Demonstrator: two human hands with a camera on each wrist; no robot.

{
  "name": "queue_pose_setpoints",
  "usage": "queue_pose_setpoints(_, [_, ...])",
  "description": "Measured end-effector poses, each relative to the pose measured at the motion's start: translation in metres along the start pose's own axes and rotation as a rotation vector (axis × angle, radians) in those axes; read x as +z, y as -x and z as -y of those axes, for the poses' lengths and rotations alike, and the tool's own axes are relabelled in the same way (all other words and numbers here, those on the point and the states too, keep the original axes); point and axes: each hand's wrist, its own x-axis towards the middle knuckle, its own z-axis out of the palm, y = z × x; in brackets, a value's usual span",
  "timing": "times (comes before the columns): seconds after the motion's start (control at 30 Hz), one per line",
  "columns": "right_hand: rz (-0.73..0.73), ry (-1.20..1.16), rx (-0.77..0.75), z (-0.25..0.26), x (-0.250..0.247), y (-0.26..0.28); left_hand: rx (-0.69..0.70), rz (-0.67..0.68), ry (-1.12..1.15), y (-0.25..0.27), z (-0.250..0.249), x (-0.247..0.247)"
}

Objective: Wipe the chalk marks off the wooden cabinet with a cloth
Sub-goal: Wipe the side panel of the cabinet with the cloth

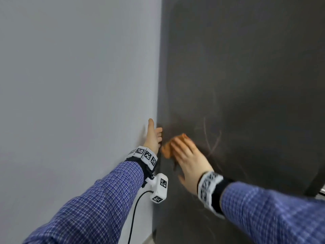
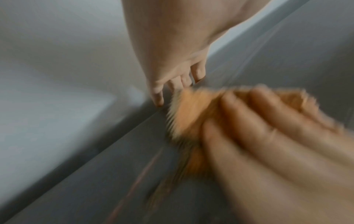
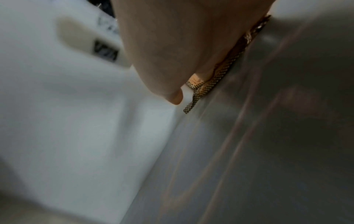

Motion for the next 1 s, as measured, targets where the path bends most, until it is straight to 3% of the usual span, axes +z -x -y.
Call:
queue_pose_setpoints(0.13, [0.122,-0.02,-0.027,0.051,0.056,0.039,0.034,-0.04,-0.065,-0.005,0.029,-0.011])
queue_pose_setpoints(0.33, [0.11,-0.047,0.0,0.066,0.07,0.037,0.078,-0.041,-0.094,-0.012,0.051,-0.017])
queue_pose_setpoints(0.53, [0.083,-0.041,0.027,0.041,0.048,0.044,0.058,-0.005,-0.121,-0.008,0.037,-0.013])
queue_pose_setpoints(0.63, [-0.093,-0.022,0.054,-0.015,0.004,0.037,0.046,-0.044,-0.128,-0.001,0.029,-0.005])
queue_pose_setpoints(0.7, [-0.246,0.025,0.134,-0.061,-0.032,0.025,0.037,-0.042,-0.105,-0.025,0.04,-0.007])
queue_pose_setpoints(0.8, [-0.284,0.084,0.289,-0.101,-0.072,0.01,0.027,-0.048,-0.052,-0.038,0.049,-0.003])
queue_pose_setpoints(0.9, [-0.249,0.072,0.317,-0.083,-0.063,0.017,0.084,-0.087,-0.068,0.0,0.039,0.004])
queue_pose_setpoints(1.0, [-0.202,-0.047,0.192,-0.034,-0.01,0.049,0.093,-0.094,-0.08,0.005,0.051,0.002])
